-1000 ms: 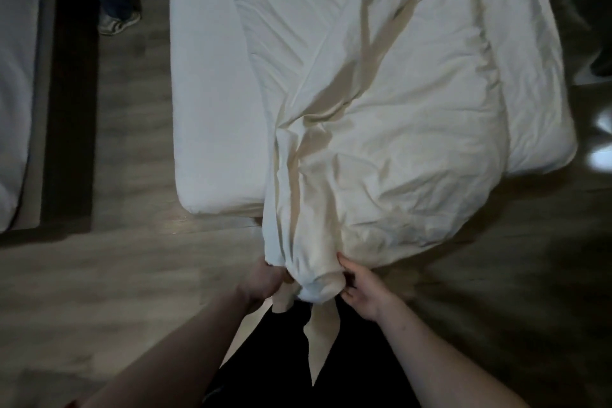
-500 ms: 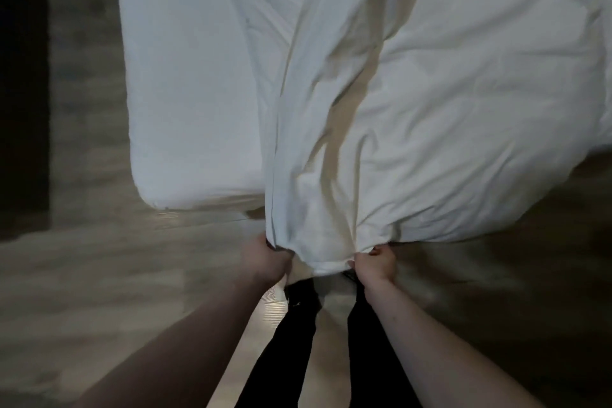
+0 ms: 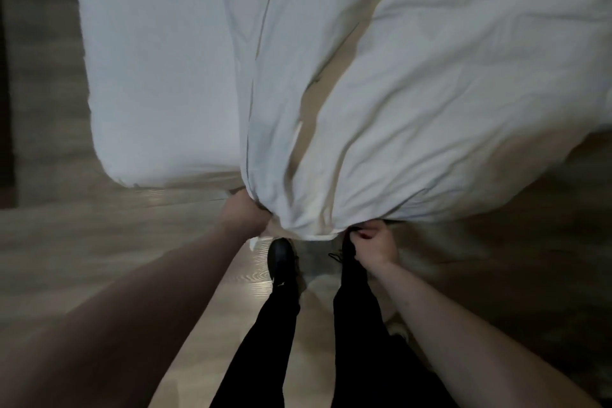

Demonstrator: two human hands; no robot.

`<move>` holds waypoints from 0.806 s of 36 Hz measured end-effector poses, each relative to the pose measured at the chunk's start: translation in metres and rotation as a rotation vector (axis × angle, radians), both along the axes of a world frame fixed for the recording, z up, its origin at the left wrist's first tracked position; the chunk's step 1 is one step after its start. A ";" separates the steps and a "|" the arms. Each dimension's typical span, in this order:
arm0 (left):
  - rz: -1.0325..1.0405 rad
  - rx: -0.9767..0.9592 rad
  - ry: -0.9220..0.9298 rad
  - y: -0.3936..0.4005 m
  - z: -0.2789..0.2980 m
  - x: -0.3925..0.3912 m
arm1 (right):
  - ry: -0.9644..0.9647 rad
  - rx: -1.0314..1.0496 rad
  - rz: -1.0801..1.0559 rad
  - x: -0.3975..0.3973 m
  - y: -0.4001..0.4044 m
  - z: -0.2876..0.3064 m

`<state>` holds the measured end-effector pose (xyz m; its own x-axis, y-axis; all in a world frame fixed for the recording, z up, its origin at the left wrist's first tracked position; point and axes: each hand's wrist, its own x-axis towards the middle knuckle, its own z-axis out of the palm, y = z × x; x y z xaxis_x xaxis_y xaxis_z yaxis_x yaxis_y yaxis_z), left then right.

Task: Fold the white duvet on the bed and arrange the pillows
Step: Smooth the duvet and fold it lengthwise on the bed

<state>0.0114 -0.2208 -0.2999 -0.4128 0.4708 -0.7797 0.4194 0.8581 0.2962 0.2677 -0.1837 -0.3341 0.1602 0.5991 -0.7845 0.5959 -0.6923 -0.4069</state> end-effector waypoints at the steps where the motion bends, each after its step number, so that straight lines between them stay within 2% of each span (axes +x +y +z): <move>1: 0.055 0.023 -0.016 -0.007 -0.001 -0.002 | -0.017 0.009 0.025 0.008 0.001 0.009; 3: 0.128 0.058 -0.019 -0.014 0.013 -0.003 | -0.036 0.033 0.052 0.025 0.006 0.030; 7: 0.219 0.080 -0.014 0.004 0.090 0.016 | -0.103 0.108 0.083 0.052 0.028 0.078; 13: 0.242 0.171 0.054 0.034 0.136 0.022 | -0.100 0.218 0.040 0.082 0.069 0.131; 19: 0.178 0.216 0.119 0.077 0.168 0.043 | -0.059 0.250 0.065 0.090 0.106 0.170; 25: 0.153 0.231 0.111 0.098 0.174 0.056 | -0.001 0.274 0.122 0.085 0.136 0.193; 29: 0.144 0.254 0.168 0.100 0.173 0.059 | 0.000 0.294 0.173 0.084 0.142 0.196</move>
<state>0.0707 -0.1212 -0.1271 -0.6023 0.5686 -0.5603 0.3603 0.8200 0.4448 0.3513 -0.0413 -0.1377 0.0365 0.8180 -0.5741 0.6945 -0.4338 -0.5740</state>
